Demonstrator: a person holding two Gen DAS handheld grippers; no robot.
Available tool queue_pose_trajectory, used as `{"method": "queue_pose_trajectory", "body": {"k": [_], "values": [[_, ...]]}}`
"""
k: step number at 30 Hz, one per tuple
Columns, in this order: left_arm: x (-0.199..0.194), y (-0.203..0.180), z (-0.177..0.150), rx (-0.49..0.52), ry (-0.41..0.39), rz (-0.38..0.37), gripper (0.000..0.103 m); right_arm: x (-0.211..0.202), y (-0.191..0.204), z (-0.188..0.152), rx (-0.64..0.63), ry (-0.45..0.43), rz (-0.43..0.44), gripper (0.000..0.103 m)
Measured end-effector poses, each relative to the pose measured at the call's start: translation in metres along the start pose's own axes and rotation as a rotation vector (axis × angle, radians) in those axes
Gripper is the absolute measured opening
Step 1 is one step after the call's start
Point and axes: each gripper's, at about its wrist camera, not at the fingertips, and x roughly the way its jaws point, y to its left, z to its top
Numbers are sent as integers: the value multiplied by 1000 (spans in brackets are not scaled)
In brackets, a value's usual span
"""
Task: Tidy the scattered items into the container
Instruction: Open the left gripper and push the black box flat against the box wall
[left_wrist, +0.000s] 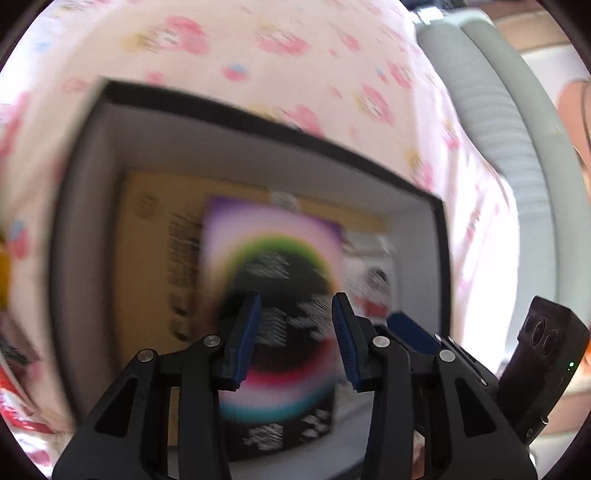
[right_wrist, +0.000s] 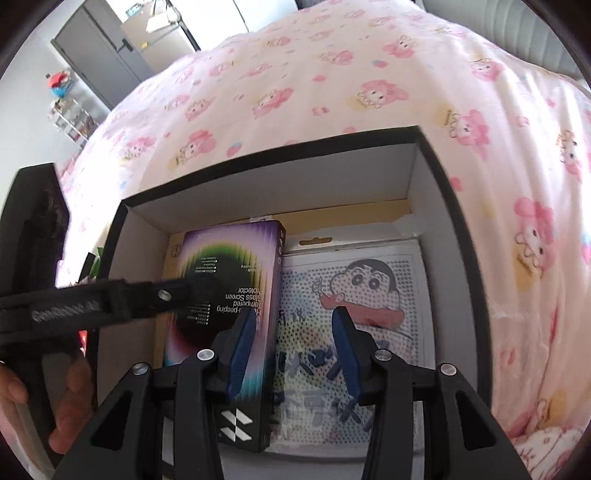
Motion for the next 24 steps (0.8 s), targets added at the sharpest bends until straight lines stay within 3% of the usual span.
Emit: {"method": "queue_pose_trajectory", "body": {"k": [2,8,13,17,24], "values": [[-6,3,2,-2,-36,42,40,10,6,3,-24,47,2,40],[-13,3,2,12,-57,27,41,32,27,-5,-85,138,51,40],[-15,9,-3,-14,-56,19,41,27,31,-12,-65,127,112,40],[-14,10,-3,-21,-57,31,41,24,24,-12,-46,113,62,40],[-3,4,-2,-22,-60,28,41,31,48,-17,-119,173,164,40]]}}
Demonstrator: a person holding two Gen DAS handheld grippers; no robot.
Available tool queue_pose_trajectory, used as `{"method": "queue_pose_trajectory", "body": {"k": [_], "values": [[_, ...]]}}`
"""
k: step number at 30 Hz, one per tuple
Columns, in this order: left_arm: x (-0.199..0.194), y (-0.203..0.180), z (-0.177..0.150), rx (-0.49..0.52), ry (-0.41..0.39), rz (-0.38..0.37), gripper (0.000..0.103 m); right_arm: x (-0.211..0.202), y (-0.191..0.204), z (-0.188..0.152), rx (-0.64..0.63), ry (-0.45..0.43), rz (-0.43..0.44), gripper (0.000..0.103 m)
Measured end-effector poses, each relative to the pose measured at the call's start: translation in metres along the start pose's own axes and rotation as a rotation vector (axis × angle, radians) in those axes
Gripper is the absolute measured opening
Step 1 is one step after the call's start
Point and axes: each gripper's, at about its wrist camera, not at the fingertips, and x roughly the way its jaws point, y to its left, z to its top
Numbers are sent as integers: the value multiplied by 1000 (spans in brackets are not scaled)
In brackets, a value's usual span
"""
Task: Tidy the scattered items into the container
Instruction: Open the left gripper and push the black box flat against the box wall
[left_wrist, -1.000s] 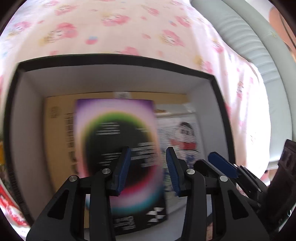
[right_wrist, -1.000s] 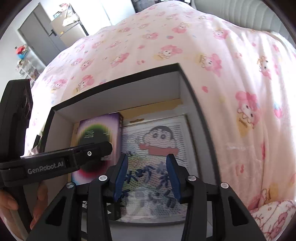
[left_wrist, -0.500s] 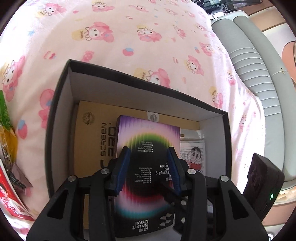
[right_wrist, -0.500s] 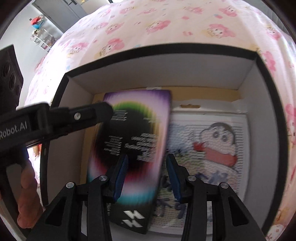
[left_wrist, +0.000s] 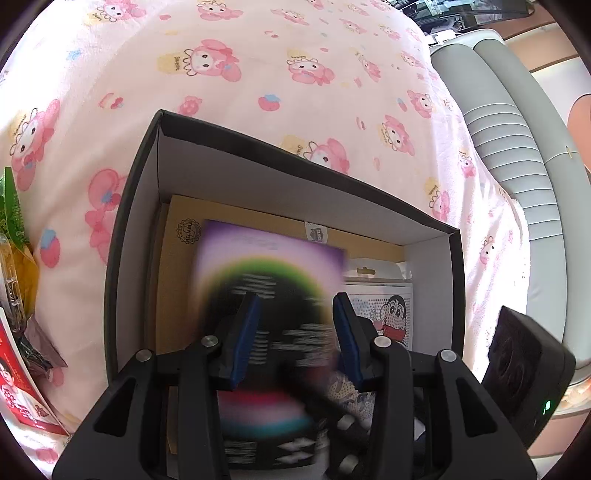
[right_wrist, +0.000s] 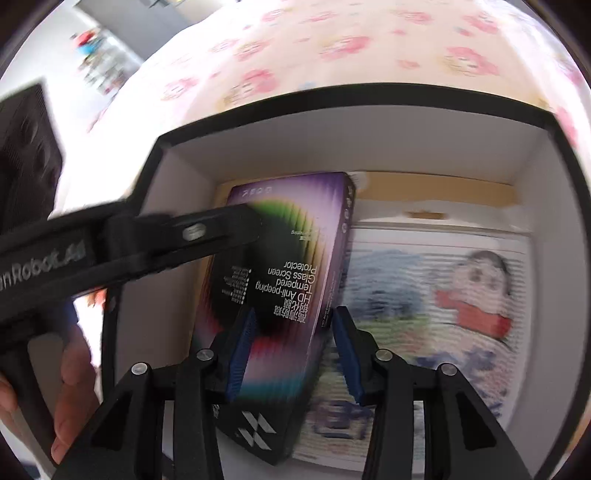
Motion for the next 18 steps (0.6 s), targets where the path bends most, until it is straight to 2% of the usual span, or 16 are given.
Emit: {"method": "queue_pose_trajectory", "body": {"k": [2,3,5,7,12,18], "values": [[2,0,1,2,-1,0,41,1,5,-4,-10,23,78,40],[3,-2,3,3,-1,0,41,-1,5,-5,-14,18,90,40],[8,-7,8,8,-8,19,41,-11,0,-4,-5,-21,40,40],[8,-11,15,26,-17,73,41,-22,-12,1,17,-60,-34,40],[18,-25,37,66,-23,144,41,-34,-35,17,26,-94,-193,40],[35,-23,53,112,5,256,41,-26,-45,30,22,-73,-220,40]]}}
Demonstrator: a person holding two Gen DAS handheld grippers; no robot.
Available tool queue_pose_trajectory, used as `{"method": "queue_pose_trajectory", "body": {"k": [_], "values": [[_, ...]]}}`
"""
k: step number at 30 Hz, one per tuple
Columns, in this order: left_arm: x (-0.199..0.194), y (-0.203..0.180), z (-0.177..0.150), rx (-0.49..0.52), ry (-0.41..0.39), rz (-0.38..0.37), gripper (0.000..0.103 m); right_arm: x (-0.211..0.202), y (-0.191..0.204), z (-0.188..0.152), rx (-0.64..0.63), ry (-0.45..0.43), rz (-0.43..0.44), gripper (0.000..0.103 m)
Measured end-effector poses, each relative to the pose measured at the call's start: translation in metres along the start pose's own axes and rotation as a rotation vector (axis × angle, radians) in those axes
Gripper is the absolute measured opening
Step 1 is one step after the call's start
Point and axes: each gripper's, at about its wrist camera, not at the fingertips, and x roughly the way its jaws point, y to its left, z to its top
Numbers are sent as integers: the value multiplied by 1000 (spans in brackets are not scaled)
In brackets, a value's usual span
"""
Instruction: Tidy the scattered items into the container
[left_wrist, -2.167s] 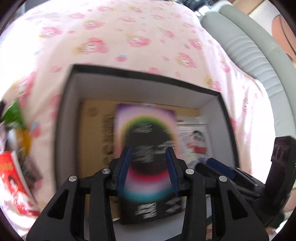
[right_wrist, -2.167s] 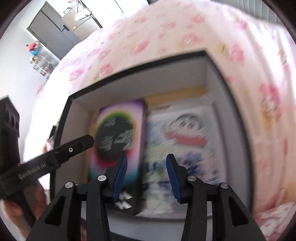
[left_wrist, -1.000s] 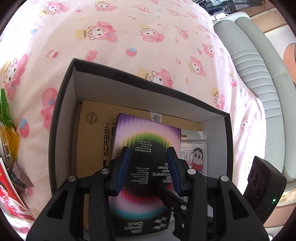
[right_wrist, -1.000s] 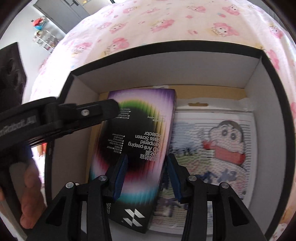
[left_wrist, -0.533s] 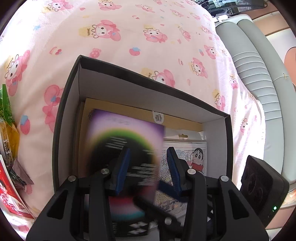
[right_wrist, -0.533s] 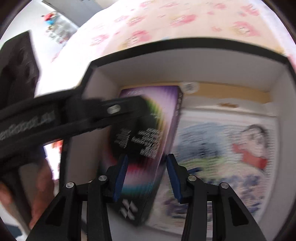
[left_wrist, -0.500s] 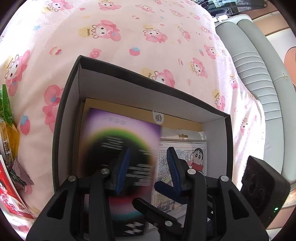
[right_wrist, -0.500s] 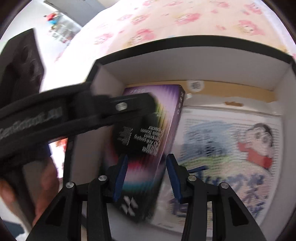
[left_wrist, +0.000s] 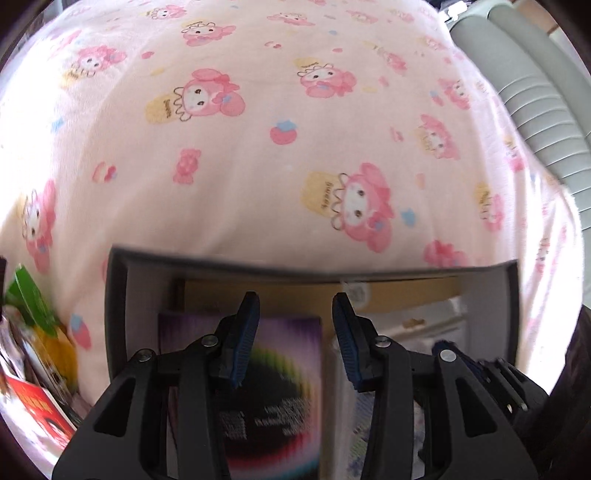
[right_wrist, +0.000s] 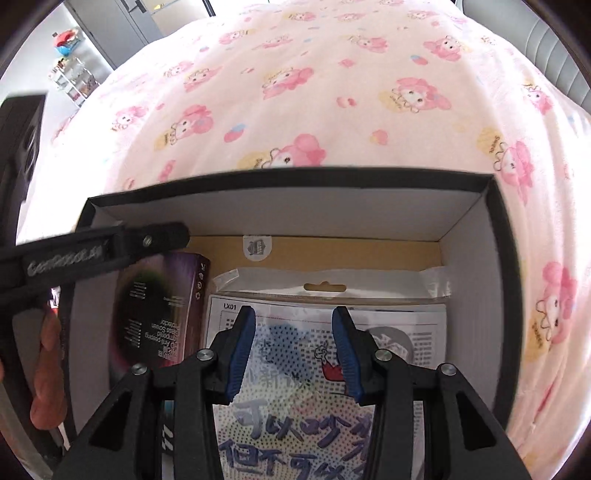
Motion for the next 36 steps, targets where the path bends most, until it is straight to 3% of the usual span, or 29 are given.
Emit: {"method": "queue_pose_trajectory", "body": {"k": [4,6,10,14,17,21,23,25,27,30,32,36], "values": [[18,4,-2,-15,79,-17,41,9,-4,1,7,29,27,40],[23,7,-8,-33,121,-70,41,10,-5,-3,7,46,43,40],[9,7,-15,-23,78,-54,41,0,-19,-13,45,69,98,40],[-14,4,-28,-12,27,-174,41,-19,-24,-25,80,25,103,40],[-15,-4,-40,6,73,-282,41,-40,-26,-34,94,-40,100,40],[5,-15,-50,27,165,-266,41,-55,-19,-45,80,-82,16,40],[12,-19,-52,29,190,-260,41,-61,-22,-52,76,-76,22,40],[13,-24,-53,41,184,-231,42,-62,-27,-57,87,-62,48,40],[12,-27,-54,41,183,-246,50,-67,-31,-64,91,-57,45,40],[8,-27,-52,50,177,-273,49,-60,-28,-64,95,-45,49,40],[-5,-20,-48,27,136,-312,49,-53,-24,-58,92,-38,72,40],[-26,-8,-37,-1,32,-277,49,-37,3,-48,28,-29,130,40]]}}
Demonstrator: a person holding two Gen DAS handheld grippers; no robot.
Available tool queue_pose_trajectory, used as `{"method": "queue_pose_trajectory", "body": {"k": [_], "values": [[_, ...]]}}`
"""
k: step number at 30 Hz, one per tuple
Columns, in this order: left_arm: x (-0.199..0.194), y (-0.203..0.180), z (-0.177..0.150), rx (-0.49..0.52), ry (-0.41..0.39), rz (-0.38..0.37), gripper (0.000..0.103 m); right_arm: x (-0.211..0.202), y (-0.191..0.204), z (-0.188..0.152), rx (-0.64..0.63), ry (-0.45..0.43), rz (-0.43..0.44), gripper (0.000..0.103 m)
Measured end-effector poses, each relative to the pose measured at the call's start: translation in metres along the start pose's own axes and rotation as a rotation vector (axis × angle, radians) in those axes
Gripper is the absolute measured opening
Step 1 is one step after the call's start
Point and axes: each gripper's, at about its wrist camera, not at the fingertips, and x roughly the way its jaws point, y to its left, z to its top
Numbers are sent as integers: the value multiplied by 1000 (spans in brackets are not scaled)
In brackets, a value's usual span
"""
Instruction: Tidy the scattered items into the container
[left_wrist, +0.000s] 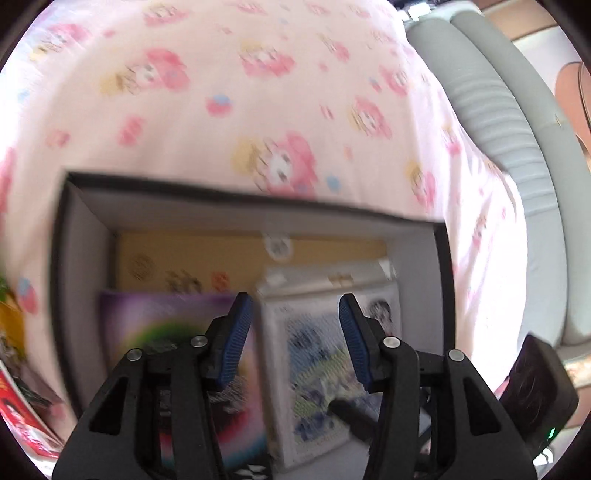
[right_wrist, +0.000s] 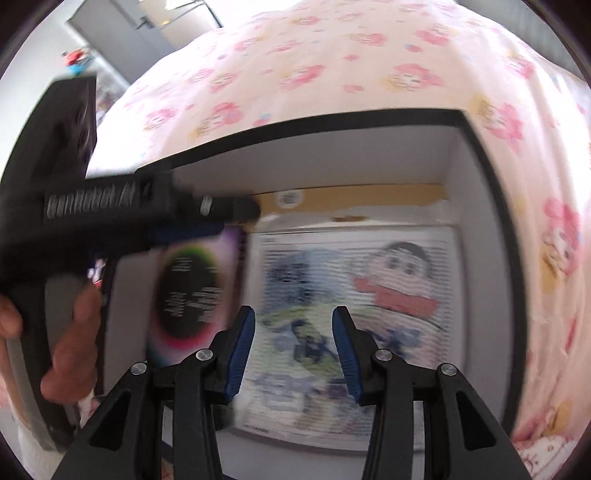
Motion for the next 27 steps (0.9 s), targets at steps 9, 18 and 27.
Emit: {"method": "queue_pose_trajectory", "body": {"k": [9,18,27], "values": [[16,3,-3,-50,88,-83,48,40,37,6,-62,105,96,39],[25,1,-11,12,127,-87,45,5,5,0,4,-7,-59,39],[47,-17,-26,73,197,-43,44,-4,-19,-3,48,-37,-194,39]]}}
